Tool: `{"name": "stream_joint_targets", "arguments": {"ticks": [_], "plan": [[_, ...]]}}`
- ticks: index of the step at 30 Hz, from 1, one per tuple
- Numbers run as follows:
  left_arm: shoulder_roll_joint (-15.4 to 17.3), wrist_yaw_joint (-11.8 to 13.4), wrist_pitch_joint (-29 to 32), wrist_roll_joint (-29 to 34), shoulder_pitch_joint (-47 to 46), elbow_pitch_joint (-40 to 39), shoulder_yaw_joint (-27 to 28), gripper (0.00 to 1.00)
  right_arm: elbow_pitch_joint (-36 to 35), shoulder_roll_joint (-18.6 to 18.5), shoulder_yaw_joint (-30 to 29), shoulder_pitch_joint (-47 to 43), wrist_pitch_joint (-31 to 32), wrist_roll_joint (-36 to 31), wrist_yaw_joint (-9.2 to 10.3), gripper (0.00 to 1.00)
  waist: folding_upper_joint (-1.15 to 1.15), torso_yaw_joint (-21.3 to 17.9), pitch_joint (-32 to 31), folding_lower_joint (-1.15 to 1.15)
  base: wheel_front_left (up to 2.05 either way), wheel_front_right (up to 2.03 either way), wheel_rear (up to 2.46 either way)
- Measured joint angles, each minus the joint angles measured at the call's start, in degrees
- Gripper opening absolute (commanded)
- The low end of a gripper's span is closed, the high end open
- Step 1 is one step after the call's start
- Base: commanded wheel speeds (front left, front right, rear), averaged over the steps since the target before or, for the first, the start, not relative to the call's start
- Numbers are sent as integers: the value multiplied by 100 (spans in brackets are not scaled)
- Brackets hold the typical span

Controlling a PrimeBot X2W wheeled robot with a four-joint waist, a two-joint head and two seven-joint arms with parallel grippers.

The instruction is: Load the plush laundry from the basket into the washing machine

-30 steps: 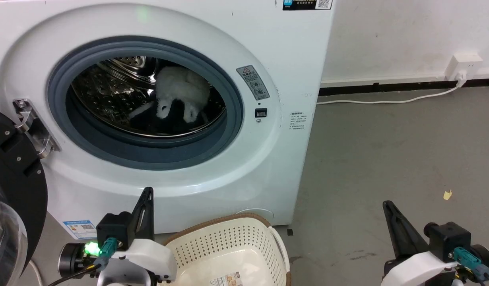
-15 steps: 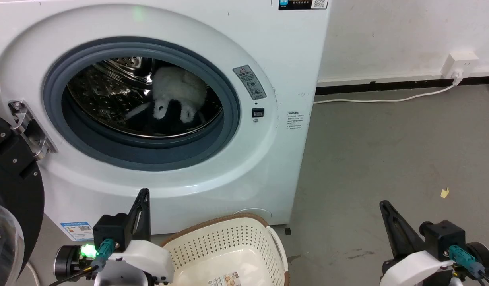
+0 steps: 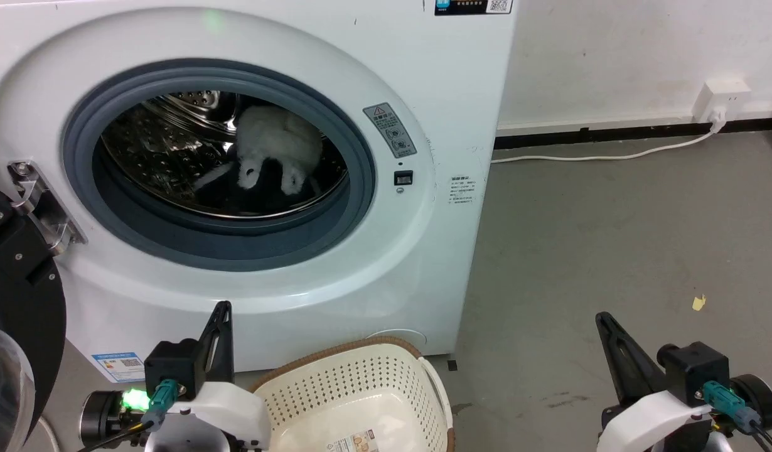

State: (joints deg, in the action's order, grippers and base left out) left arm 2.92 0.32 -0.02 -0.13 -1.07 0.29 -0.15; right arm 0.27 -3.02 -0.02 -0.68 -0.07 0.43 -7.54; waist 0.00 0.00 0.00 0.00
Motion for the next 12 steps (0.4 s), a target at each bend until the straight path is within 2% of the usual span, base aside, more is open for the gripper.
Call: {"name": "stream_joint_targets", "arguments": {"ticks": [12], "plan": [[-3, 0, 0, 2, 2, -2, 12, 0, -1, 0, 4, 1, 0, -1, 0, 0, 0, 0, 0, 0, 0, 0, 0]]}}
